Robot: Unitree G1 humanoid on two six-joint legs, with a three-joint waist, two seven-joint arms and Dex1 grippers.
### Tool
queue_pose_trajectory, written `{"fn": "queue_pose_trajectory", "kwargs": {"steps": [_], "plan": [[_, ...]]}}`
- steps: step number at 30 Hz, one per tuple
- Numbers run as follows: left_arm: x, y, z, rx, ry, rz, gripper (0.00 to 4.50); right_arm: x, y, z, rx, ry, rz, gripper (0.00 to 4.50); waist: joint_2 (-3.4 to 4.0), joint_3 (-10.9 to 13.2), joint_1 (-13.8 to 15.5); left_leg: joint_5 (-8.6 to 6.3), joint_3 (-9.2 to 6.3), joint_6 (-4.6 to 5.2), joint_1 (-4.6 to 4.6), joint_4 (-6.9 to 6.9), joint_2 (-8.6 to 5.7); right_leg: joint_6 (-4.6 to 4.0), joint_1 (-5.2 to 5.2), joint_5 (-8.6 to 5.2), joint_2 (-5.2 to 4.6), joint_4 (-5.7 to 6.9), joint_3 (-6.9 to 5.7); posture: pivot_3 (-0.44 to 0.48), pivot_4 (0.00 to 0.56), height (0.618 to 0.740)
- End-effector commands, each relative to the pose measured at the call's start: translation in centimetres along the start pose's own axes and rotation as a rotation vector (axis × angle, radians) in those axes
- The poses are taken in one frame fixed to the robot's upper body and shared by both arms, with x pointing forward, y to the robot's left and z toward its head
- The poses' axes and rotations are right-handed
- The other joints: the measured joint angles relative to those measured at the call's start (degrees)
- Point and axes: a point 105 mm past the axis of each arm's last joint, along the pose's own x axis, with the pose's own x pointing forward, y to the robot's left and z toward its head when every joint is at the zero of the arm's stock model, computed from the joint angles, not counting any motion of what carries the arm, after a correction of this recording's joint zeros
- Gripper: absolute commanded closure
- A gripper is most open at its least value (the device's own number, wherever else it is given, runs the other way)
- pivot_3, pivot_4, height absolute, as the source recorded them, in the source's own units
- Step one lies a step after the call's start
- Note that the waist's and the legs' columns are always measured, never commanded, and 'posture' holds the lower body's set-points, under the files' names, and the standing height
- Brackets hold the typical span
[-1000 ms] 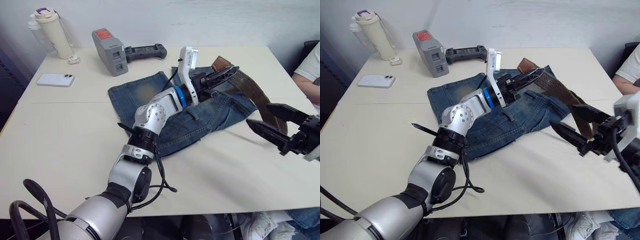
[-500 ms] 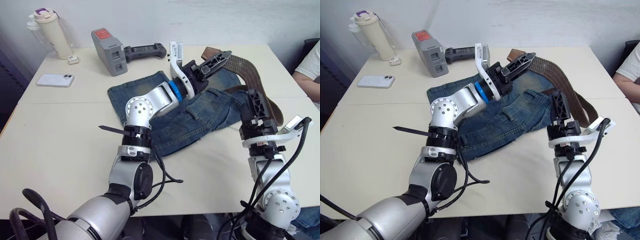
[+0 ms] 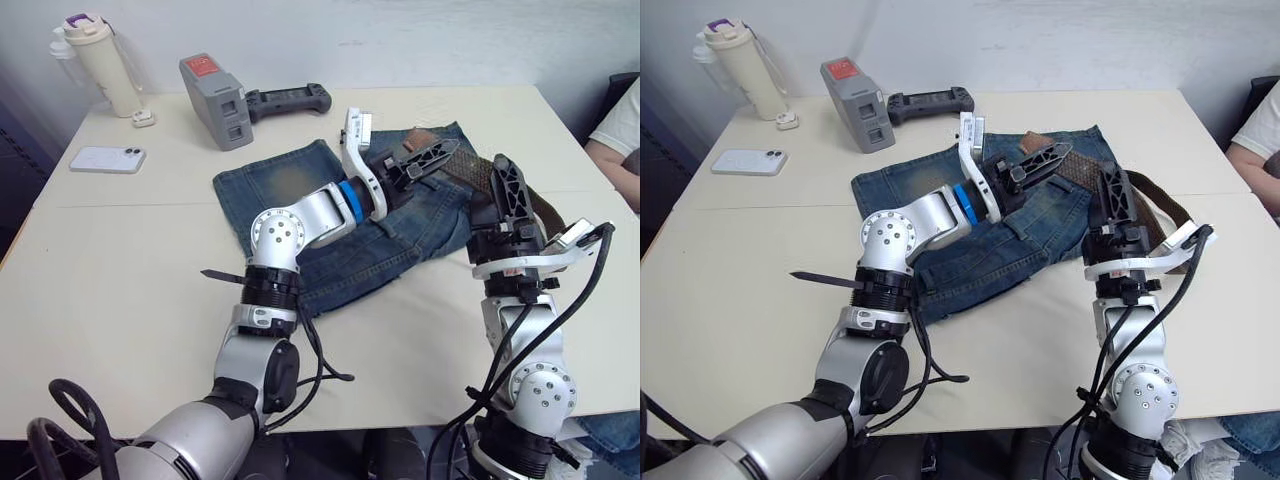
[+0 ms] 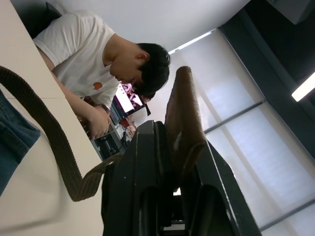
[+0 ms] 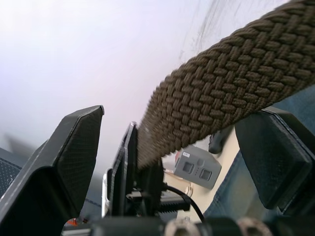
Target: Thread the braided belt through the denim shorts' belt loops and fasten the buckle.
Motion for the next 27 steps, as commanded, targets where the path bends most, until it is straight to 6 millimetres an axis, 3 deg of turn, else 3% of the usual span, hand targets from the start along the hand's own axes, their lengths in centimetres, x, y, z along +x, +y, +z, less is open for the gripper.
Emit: {"fn": "queue_pose_trajectory", "kwargs": {"steps": [1,5,6,9,12,20,22,25,27], "plan": [[1.6,-1.8,-3.1,-0.077,0.035,-0.106,4.5,0.5,2.1,0.3,0.003,-0.02,0.092,0.04,0.0,0.0,0.0,0.0,0.01,0.0,0.0,0.0,0.0,0.0,0.0,0.0,0.0,-0.01,0.01,0.0,0.15,0.65],[1.6,-1.7,-3.4,-0.066,0.051,-0.11,4.5,1.0,2.2,0.1,0.007,-0.011,0.096,0.04,0.0,0.0,0.0,0.0,0.02,0.0,0.0,0.0,0.0,0.0,0.0,0.0,0.0,0.0,0.02,0.0,0.15,0.65],[1.6,-1.6,-3.4,-0.062,0.053,-0.108,4.5,1.0,2.2,0.1,0.008,-0.005,0.097,0.27,0.0,0.0,0.0,0.0,0.02,0.0,0.0,0.0,0.0,0.0,0.0,0.0,0.0,0.0,0.01,0.0,0.15,0.65],[1.7,-1.4,-3.5,-0.061,0.048,-0.101,4.5,1.2,1.9,-0.5,0.01,0.028,0.081,1.2,0.0,0.0,0.0,0.0,0.02,0.0,0.0,0.0,0.0,0.0,-0.01,0.0,0.0,0.0,0.02,0.0,0.15,0.65],[1.6,-1.2,-3.0,-0.067,0.023,-0.094,4.5,1.2,1.5,-1.1,-0.012,0.049,0.055,2.73,0.0,0.0,0.0,0.0,0.03,0.0,0.0,0.01,0.0,0.0,-0.01,0.0,0.0,0.0,0.02,0.0,0.15,0.65],[1.5,-1.2,-2.6,-0.085,-0.002,-0.101,4.5,0.9,0.9,-0.9,-0.046,0.033,0.024,2.73,0.0,0.0,0.0,0.0,0.02,0.0,-0.01,0.01,0.0,0.0,-0.01,0.0,0.0,0.0,0.02,0.0,0.15,0.65],[1.6,-1.3,-2.7,-0.087,0.0,-0.104,4.5,0.9,0.9,-1.0,-0.053,0.035,0.024,2.21,0.0,0.0,0.0,0.0,0.02,0.0,-0.01,0.01,0.0,0.0,-0.01,0.0,0.0,0.0,0.02,0.0,0.15,0.65],[1.7,-1.4,-2.8,-0.09,0.002,-0.106,4.5,1.0,0.9,-1.0,-0.056,0.026,0.024,1.02,0.0,0.0,0.0,0.0,0.02,0.0,-0.01,0.01,0.0,0.0,-0.01,0.0,0.0,0.0,0.02,0.0,0.15,0.65],[1.6,-1.4,-2.9,-0.091,0.002,-0.105,4.5,1.0,1.0,-0.9,-0.054,0.022,0.026,1.02,0.0,0.0,0.0,0.0,0.02,0.0,-0.01,0.01,0.0,0.0,-0.01,0.0,0.0,0.0,0.02,0.0,0.15,0.65]]}}
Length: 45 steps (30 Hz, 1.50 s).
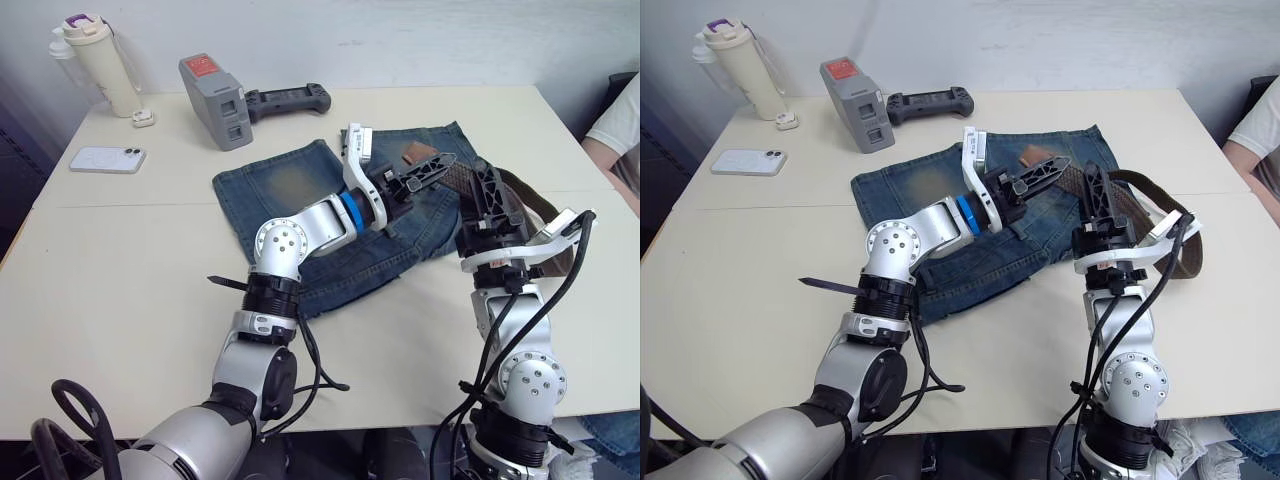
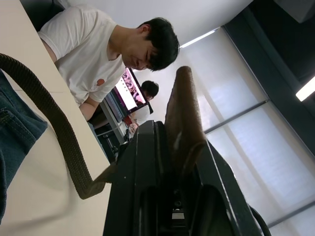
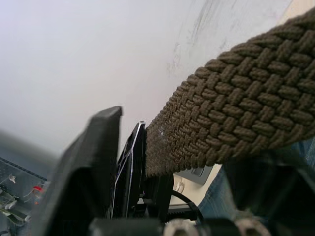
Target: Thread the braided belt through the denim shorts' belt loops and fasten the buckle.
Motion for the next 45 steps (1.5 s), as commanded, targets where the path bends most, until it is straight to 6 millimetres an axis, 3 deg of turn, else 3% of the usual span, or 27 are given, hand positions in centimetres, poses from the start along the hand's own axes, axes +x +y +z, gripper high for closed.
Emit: {"fn": "queue_pose_trajectory", "kwargs": {"steps": [1,9,12,17,18,25,28,31,35,38,41,45], "plan": [[1.7,-1.9,-2.3,-0.086,0.004,-0.109,4.5,0.0,1.3,0.5,-0.009,-0.026,0.051,1.02,0.0,0.0,0.0,0.0,0.0,0.0,0.0,0.0,0.0,0.0,0.0,0.0,0.0,0.0,0.0,0.0,0.15,0.65],[1.6,-1.7,-2.3,-0.085,0.006,-0.097,4.5,0.0,1.2,1.3,0.023,-0.074,0.049,1.02,0.0,0.0,0.0,0.0,0.0,0.0,0.0,0.0,0.0,0.0,0.0,0.0,0.0,0.0,0.0,0.0,0.15,0.65],[1.6,-1.7,-2.4,-0.086,0.005,-0.095,4.5,0.0,1.3,1.2,0.03,-0.074,0.051,1.84,0.0,0.0,0.0,0.0,0.0,0.0,0.0,0.0,0.0,0.0,0.0,0.0,0.0,0.0,0.0,0.0,0.15,0.65],[1.6,-1.6,-2.6,-0.07,0.015,-0.086,4.5,-0.1,1.5,1.0,0.034,-0.067,0.062,4.21,0.0,0.0,0.0,0.0,0.0,0.0,0.0,0.0,0.0,0.0,0.0,0.0,0.0,0.0,0.0,0.0,0.15,0.65],[1.6,-1.6,-2.6,-0.073,0.014,-0.086,4.5,-0.1,1.5,1.0,0.034,-0.068,0.063,4.36,0.0,0.0,0.0,0.0,0.0,0.0,0.0,0.0,0.0,0.0,0.0,0.0,0.0,0.0,0.0,0.0,0.15,0.65],[1.6,-1.6,-2.0,-0.078,-0.011,-0.088,4.5,0.0,1.8,2.1,0.009,-0.103,0.073,4.36,0.0,0.0,0.0,0.0,0.0,0.0,0.0,0.0,0.0,0.0,0.0,0.0,0.0,0.0,0.0,0.0,0.15,0.65],[1.2,-2.0,-1.8,0.088,0.044,-0.105,3.07,0.2,2.1,3.6,-0.057,-0.121,0.082,4.5,0.0,0.0,0.0,0.0,0.01,0.0,-0.01,0.0,0.0,0.0,0.0,0.0,0.0,-0.01,0.0,0.0,0.15,0.65],[0.4,-1.7,-1.0,0.216,0.075,-0.086,1.97,0.3,2.0,5.5,-0.135,-0.146,0.07,4.5,0.0,0.0,0.2,0.0,0.02,0.0,-0.01,0.02,-0.01,0.0,0.0,0.0,0.0,-0.01,0.0,0.0,0.15,0.65],[-0.7,-1.1,-1.4,0.576,0.214,-0.073,0.06,0.1,2.0,7.8,-0.215,-0.153,0.049,4.5,0.06,0.0,-0.1,0.02,0.05,-0.03,-0.01,-0.02,0.0,-0.01,-0.05,0.0,0.01,0.02,0.0,0.0,0.15,0.65],[-1.2,0.1,-2.2,0.864,0.337,-0.048,0.06,0.1,1.8,8.7,-0.294,-0.123,0.014,4.5,0.13,0.0,-0.1,0.04,0.08,-0.05,-0.01,-0.09,0.01,-0.02,-0.11,-0.01,0.01,0.04,0.01,0.0,0.15,0.65],[-1.2,1.2,-2.2,1.009,0.374,-0.014,0.06,0.1,1.7,9.0,-0.359,-0.067,-0.019,4.5,0.16,0.0,0.4,0.06,0.14,-0.04,-0.01,-0.1,0.0,-0.02,-0.12,-0.01,0.0,0.01,0.05,0.0,0.15,0.65],[-0.3,3.3,-2.8,1.225,0.515,0.058,0.06,-0.6,1.4,9.8,-0.72,0.092,-0.111,4.5,0.15,0.0,0.7,0.05,0.13,0.03,-0.03,-0.04,-0.03,-0.02,-0.05,-0.01,-0.03,-0.07,0.04,0.0,0.15,0.65]]}}
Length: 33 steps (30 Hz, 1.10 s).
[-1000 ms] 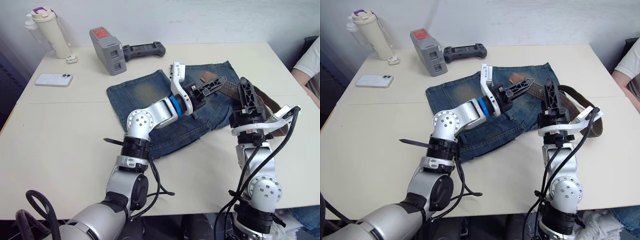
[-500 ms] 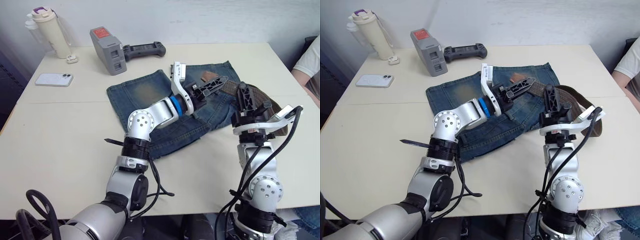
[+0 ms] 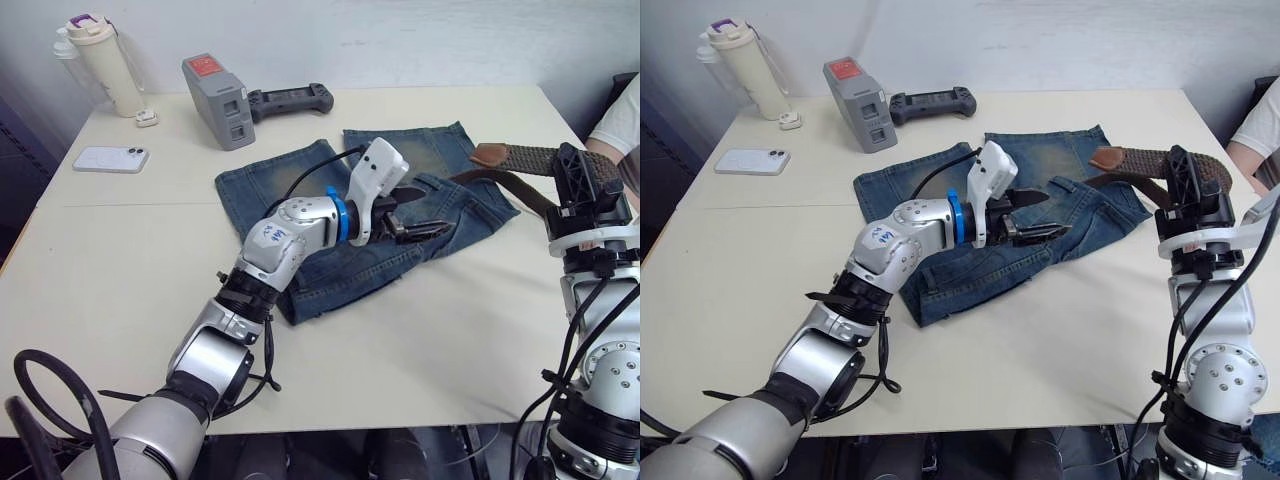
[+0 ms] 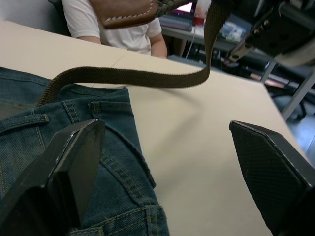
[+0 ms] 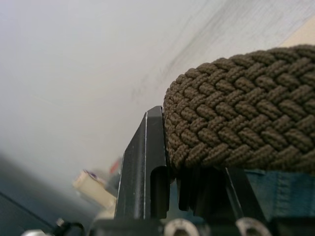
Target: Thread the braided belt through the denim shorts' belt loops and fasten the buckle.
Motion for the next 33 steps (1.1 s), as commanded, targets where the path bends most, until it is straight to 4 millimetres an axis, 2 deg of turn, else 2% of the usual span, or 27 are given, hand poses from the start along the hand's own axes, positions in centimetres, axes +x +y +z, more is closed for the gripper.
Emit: {"fn": "queue_pose_trajectory", "kwargs": {"steps": [1,3,6,10,13,15,16,17,18,20,22,25,29,32,33], "plan": [[1.6,0.1,0.0,0.177,0.084,0.002,0.06,-0.8,0.1,1.6,-0.339,0.089,-0.032,4.5,0.02,0.0,0.1,0.0,-0.01,0.0,-0.01,0.0,0.01,0.0,0.0,0.0,0.0,0.0,-0.01,0.0,0.15,0.65],[2.1,-0.1,-0.6,0.179,0.104,-0.015,0.06,-1.0,0.2,1.7,-0.428,0.114,-0.04,4.5,0.01,0.0,0.2,0.01,0.01,0.02,-0.01,0.0,-0.01,0.01,-0.01,0.0,-0.01,0.0,0.01,0.0,0.15,0.65],[3.2,-0.8,-2.9,0.218,0.19,-0.042,0.06,-1.3,0.4,2.8,-0.542,0.115,-0.055,4.5,-0.01,0.0,0.0,0.02,0.01,0.03,0.0,-0.05,0.02,0.01,-0.01,0.01,0.0,-0.04,-0.01,0.0,0.15,0.65],[3.3,-0.9,-4.4,0.249,0.235,-0.056,0.06,-1.7,0.8,3.7,-0.564,0.101,-0.047,4.5,-0.04,0.0,-0.2,0.03,0.01,0.04,0.01,-0.09,0.01,0.02,-0.01,0.01,0.0,-0.05,-0.02,0.0,0.15,0.65],[3.1,-1.0,-5.6,0.276,0.276,-0.08,0.85,-2.1,0.8,4.4,-0.581,0.098,-0.049,4.5,-0.03,0.0,-0.3,0.04,0.0,0.04,0.01,-0.09,0.01,0.02,-0.01,0.01,0.0,-0.07,-0.03,0.0,0.15,0.65],[2.8,-0.8,-6.3,0.304,0.302,-0.078,1.68,-2.2,1.0,4.7,-0.583,0.095,-0.043,4.5,-0.03,0.0,-0.3,0.04,0.0,0.04,0.01,-0.09,0.01,0.01,-0.01,0.01,0.0,-0.05,-0.03,0.0,0.15,0.65],[2.7,-0.6,-6.7,0.324,0.316,-0.073,2.61,-2.2,1.1,4.8,-0.584,0.094,-0.04,4.5,-0.03,0.0,-0.3,0.04,0.0,0.04,0.01,-0.09,0.01,0.01,-0.01,0.01,0.0,-0.05,-0.03,0.0,0.15,0.65],[2.5,-0.5,-6.9,0.339,0.325,-0.068,2.7,-2.1,1.2,4.8,-0.583,0.093,-0.036,4.5,-0.03,0.0,-0.3,0.04,0.0,0.04,0.01,-0.09,0.01,0.02,-0.01,0.01,0.0,-0.05,-0.03,0.0,0.15,0.65],[2.3,-0.3,-7.2,0.355,0.336,-0.065,2.98,-2.1,1.2,4.9,-0.583,0.091,-0.034,4.5,-0.03,0.0,-0.3,0.04,0.0,0.04,0.01,-0.09,0.01,0.01,-0.01,0.01,0.0,-0.06,-0.03,0.0,0.15,0.65],[2.0,-0.2,-7.4,0.383,0.329,-0.076,3.83,-1.9,1.2,5.0,-0.588,0.092,-0.031,4.5,-0.03,0.0,-0.3,0.04,-0.02,0.05,0.01,-0.08,0.01,0.02,0.0,0.01,0.0,-0.06,-0.04,0.0,0.15,0.65],[1.9,-0.8,-7.3,0.396,0.276,-0.113,4.21,-1.7,1.2,5.2,-0.599,0.083,-0.034,4.5,-0.03,0.0,-0.3,0.04,-0.02,0.05,0.01,-0.07,0.01,0.01,0.01,0.01,0.0,-0.06,-0.04,0.0,0.15,0.65],[0.9,-0.7,-8.7,0.37,0.293,-0.125,4.24,-1.5,1.3,5.3,-0.597,0.082,-0.021,4.5,-0.03,0.0,-0.4,0.04,-0.02,0.05,0.01,-0.07,0.01,0.01,0.01,0.01,0.0,-0.05,-0.04,0.0,0.15,0.65],[-1.7,0.2,-9.5,0.383,0.303,-0.149,4.25,-1.3,1.8,5.2,-0.575,0.086,0.005,4.5,-0.01,0.0,-0.4,0.05,-0.02,0.05,0.02,-0.08,0.02,0.01,0.01,0.01,0.0,-0.03,-0.04,0.0,0.15,0.65],[-6.2,1.8,-10.0,0.418,0.333,-0.201,4.25,-1.1,3.0,3.5,-0.532,0.154,0.093,4.5,0.06,0.0,-1.4,0.05,-0.03,0.04,0.08,-0.1,0.03,0.01,0.02,0.01,0.01,0.0,-0.04,0.0,0.15,0.65],[-7.1,2.1,-10.0,0.432,0.341,-0.209,4.25,-1.1,3.2,3.1,-0.523,0.171,0.11,4.5,0.06,0.0,-1.6,0.07,-0.03,0.01,0.12,-0.13,0.08,-0.01,0.0,-0.01,0.05,0.05,-0.03,0.0,0.15,0.65]]}}
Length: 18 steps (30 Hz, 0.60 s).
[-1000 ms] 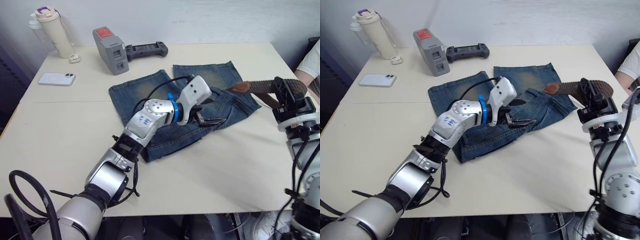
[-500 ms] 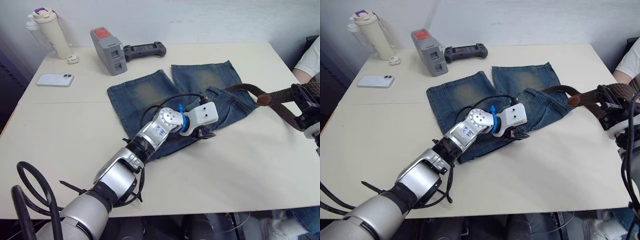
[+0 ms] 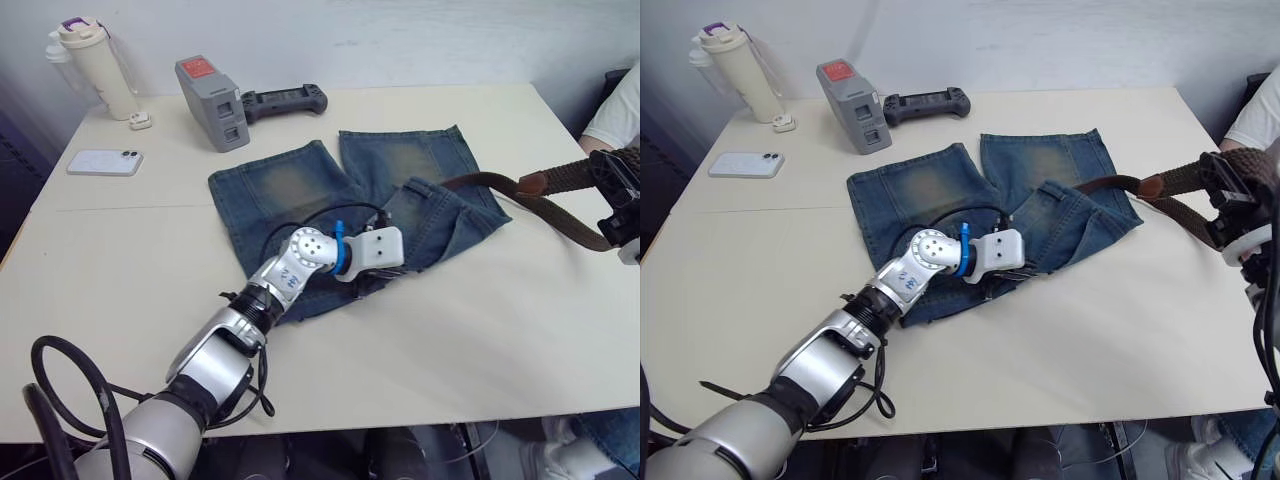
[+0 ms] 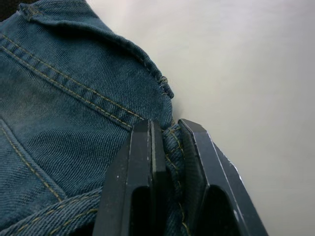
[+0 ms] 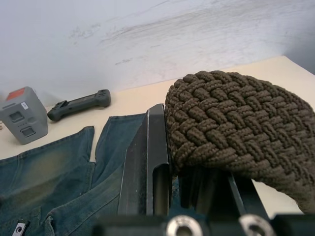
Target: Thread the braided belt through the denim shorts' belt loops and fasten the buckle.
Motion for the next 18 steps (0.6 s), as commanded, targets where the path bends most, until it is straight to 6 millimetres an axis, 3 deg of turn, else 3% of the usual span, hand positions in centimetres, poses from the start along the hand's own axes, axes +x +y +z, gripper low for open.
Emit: {"fn": "queue_pose_trajectory", "kwargs": {"steps": [1,10,18], "plan": [[-4.1,-0.2,-2.6,-0.004,0.037,-0.055,4.25,0.0,2.7,0.1,0.002,0.021,0.129,4.5,0.01,0.0,-0.3,0.0,-0.03,0.0,0.0,-0.01,0.02,-0.02,0.01,-0.01,0.02,0.0,-0.02,0.0,0.15,0.65],[-11.5,-2.6,-3.1,0.051,-0.03,-0.364,4.25,-1.4,8.4,-3.6,0.088,0.202,0.376,4.5,0.0,0.0,-0.2,0.0,-0.05,0.01,-0.04,-0.02,0.01,-0.02,0.05,-0.01,0.01,-0.1,-0.1,0.0,0.15,0.65],[-15.2,-4.6,-4.5,0.03,0.052,-0.475,4.25,-2.0,11.0,-3.6,0.218,0.214,0.482,4.5,-0.11,0.0,-0.5,0.0,-0.2,0.0,-0.04,0.0,0.0,-0.02,0.11,0.0,0.01,-0.09,-0.15,0.0,0.15,0.65]]}}
